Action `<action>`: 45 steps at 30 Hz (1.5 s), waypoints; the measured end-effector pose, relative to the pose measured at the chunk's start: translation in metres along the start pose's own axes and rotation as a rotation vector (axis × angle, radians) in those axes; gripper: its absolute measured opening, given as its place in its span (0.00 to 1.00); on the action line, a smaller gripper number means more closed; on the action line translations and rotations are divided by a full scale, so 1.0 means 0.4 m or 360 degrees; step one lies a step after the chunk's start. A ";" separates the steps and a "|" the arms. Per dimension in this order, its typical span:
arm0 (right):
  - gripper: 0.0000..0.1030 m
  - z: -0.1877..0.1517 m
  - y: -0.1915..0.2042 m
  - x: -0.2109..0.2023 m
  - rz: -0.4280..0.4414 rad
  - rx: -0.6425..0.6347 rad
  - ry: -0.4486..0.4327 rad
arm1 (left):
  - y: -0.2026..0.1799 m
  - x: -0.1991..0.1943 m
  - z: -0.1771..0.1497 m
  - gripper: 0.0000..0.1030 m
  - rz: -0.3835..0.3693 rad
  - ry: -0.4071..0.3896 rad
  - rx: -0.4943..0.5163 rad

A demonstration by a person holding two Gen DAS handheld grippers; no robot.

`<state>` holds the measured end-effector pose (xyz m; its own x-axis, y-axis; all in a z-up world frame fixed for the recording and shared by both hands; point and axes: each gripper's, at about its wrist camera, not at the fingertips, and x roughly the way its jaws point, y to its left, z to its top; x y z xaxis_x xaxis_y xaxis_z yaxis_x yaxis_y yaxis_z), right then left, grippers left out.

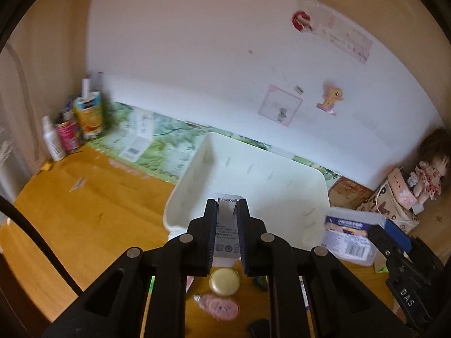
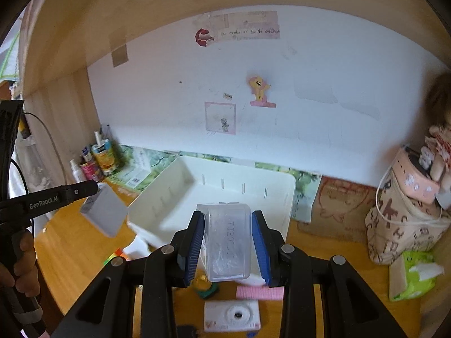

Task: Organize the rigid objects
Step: 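Carry both items over the white bin and open both tools to drop them, then withdraw both tools from the bin back toward the desk items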

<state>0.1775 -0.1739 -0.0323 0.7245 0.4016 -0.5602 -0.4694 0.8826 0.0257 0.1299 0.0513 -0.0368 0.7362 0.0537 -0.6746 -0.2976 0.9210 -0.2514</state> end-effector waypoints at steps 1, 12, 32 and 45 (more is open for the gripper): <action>0.34 0.004 0.004 0.018 -0.0016 -0.0007 0.0002 | 0.002 0.019 0.007 0.14 -0.0026 0.0019 0.0014; 0.34 0.000 0.006 0.190 -0.0189 0.0085 0.0084 | 0.006 0.191 0.085 0.14 -0.0301 0.0087 0.0163; 0.78 -0.008 0.017 0.125 -0.0470 0.0349 -0.0026 | 0.036 0.153 0.127 0.76 -0.0321 -0.0049 0.0224; 0.80 -0.033 0.048 -0.102 -0.0439 0.0289 -0.0181 | 0.054 -0.112 0.082 0.82 -0.0198 -0.0341 0.0179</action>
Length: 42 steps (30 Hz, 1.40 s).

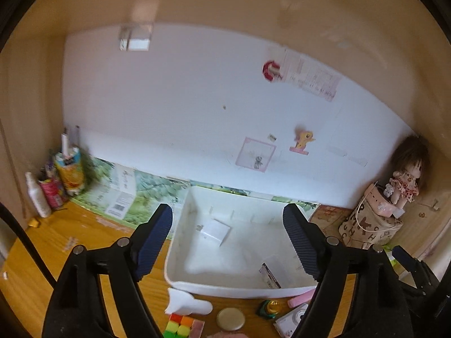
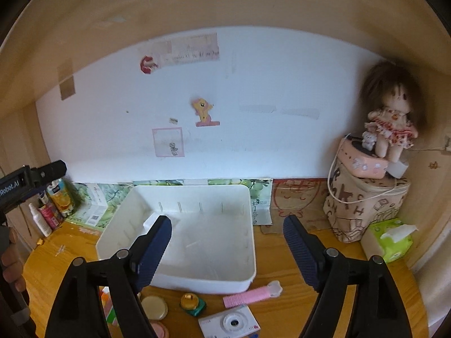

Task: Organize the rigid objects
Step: 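Withdraw both tools from the bin back toward the desk items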

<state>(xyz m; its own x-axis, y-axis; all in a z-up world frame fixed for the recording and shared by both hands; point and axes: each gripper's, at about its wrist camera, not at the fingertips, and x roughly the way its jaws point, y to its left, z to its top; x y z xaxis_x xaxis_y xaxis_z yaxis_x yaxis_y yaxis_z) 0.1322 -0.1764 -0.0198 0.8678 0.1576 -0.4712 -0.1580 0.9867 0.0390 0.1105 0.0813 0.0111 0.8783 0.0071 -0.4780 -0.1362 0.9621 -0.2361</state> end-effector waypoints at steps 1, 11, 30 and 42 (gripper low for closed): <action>0.80 -0.004 -0.002 -0.016 0.0007 -0.0001 -0.0005 | 0.000 -0.016 -0.003 0.82 0.0009 -0.0015 0.0000; 0.80 -0.071 -0.016 -0.169 0.0062 0.0027 -0.0047 | 0.023 -0.205 -0.075 0.86 0.0187 -0.0061 0.0029; 0.80 -0.227 -0.006 -0.224 0.0251 0.0090 0.0141 | 0.078 -0.335 -0.251 0.86 0.0409 0.0169 0.0045; 0.80 -0.342 0.003 -0.161 0.0270 0.0098 0.0399 | 0.097 -0.248 -0.383 0.86 0.0427 0.0606 -0.0027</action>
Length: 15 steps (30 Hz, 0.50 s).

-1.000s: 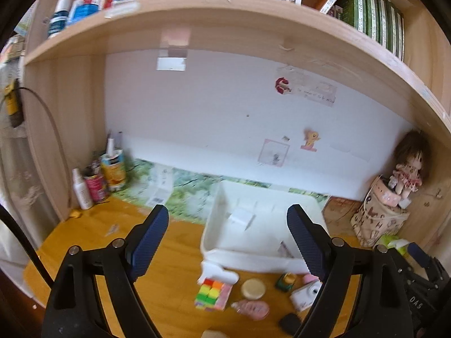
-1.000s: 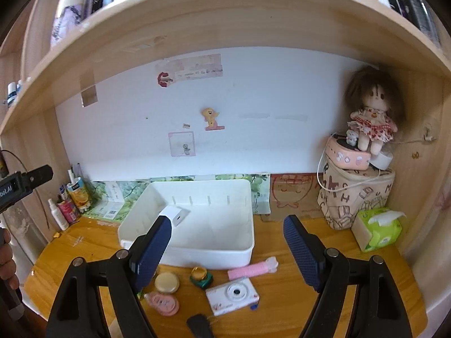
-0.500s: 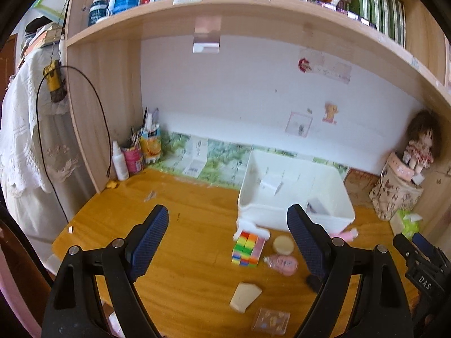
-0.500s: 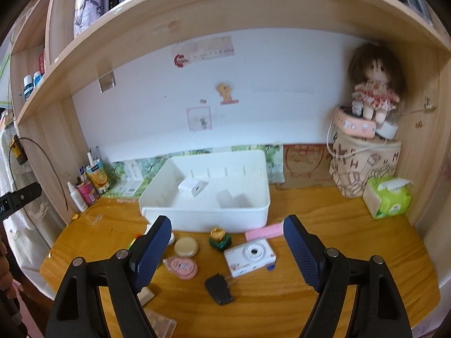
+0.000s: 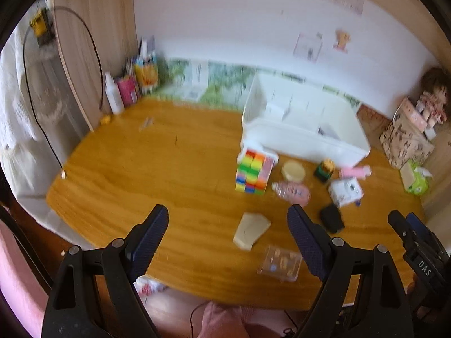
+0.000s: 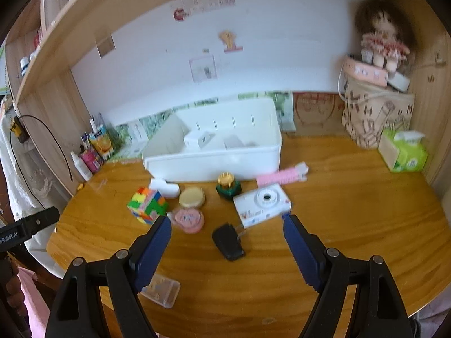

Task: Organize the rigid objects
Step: 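Withdraw both tools from the bin back toward the desk items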

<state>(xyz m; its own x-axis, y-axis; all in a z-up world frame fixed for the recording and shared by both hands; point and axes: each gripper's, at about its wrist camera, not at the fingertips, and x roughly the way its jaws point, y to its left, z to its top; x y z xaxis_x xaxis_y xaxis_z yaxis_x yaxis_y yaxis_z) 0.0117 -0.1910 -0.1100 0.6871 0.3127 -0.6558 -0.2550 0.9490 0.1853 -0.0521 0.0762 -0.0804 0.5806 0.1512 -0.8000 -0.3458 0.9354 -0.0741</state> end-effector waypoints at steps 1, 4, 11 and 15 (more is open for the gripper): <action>0.80 -0.010 -0.001 0.013 -0.0003 -0.0001 0.0027 | 0.000 0.010 -0.004 0.86 0.0007 0.0027 0.0003; 0.80 -0.038 -0.003 0.042 -0.0009 -0.0013 0.0090 | 0.001 0.053 -0.026 0.86 0.0017 0.0143 0.0015; 0.80 -0.104 -0.001 0.107 0.0001 -0.0057 0.0254 | -0.008 0.149 -0.061 0.86 0.0016 0.0367 0.0034; 0.80 -0.137 0.016 0.136 0.0046 -0.0096 0.0331 | -0.016 0.190 -0.066 0.86 -0.0012 0.0442 0.0057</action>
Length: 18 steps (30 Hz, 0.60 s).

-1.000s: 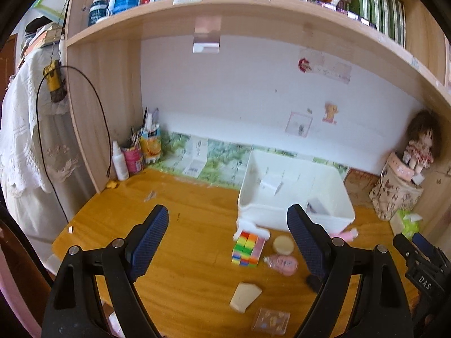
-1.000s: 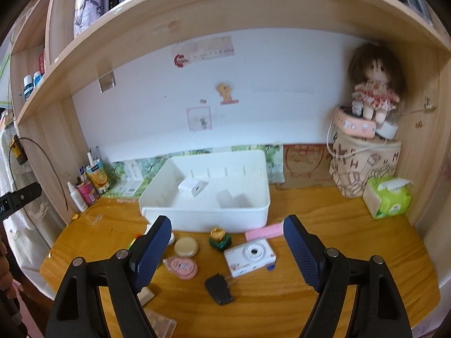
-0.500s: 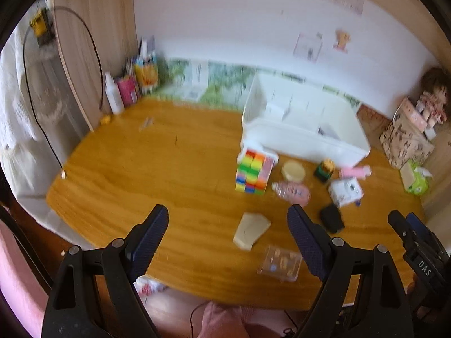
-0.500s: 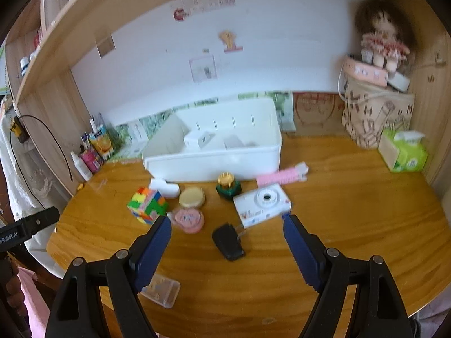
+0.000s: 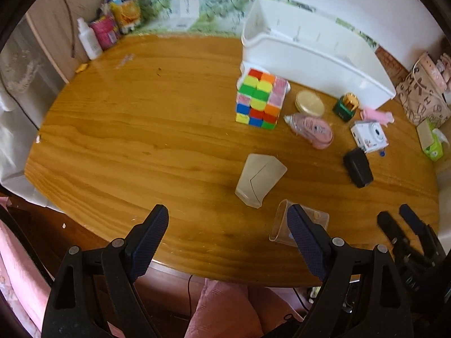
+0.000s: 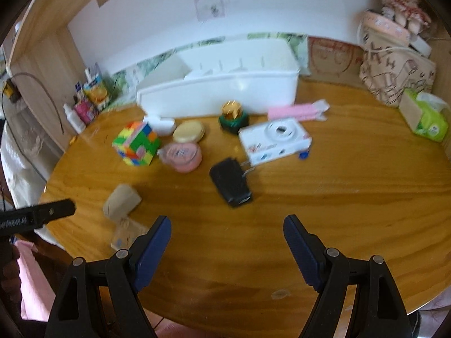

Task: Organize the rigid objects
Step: 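Withdraw both tools from the bin back toward the desk items, then grasp the beige folded card with the left tool while the right grasps the clear sticker box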

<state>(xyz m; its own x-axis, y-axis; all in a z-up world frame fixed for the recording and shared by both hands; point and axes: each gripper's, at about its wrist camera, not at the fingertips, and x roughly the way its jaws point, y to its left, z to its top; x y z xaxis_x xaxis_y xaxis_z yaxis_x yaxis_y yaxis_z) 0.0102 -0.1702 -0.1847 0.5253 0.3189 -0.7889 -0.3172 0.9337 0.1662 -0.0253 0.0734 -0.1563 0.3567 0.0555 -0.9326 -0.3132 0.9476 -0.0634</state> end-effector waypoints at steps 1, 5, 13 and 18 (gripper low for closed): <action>0.80 -0.006 0.009 0.011 0.0022 -0.0016 0.0025 | -0.004 0.014 0.004 0.86 -0.0004 0.0023 0.0016; 0.80 -0.016 0.046 0.034 0.0123 -0.0095 0.0071 | -0.016 0.054 0.027 0.86 -0.0033 0.0088 0.0061; 0.80 -0.026 0.143 0.060 0.0272 -0.0375 0.0123 | -0.033 0.122 0.076 0.86 -0.0092 0.0185 0.0103; 0.80 -0.019 0.167 0.084 0.0363 -0.0442 0.0135 | -0.050 0.157 0.107 0.86 -0.0129 0.0257 0.0150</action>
<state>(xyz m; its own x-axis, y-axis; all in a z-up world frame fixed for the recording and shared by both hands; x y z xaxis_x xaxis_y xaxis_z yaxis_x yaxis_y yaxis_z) 0.0008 -0.0983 -0.2046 0.3528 0.4885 -0.7981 -0.6272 0.7564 0.1857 0.0410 0.0714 -0.1983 0.2290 -0.0664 -0.9712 -0.2026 0.9726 -0.1143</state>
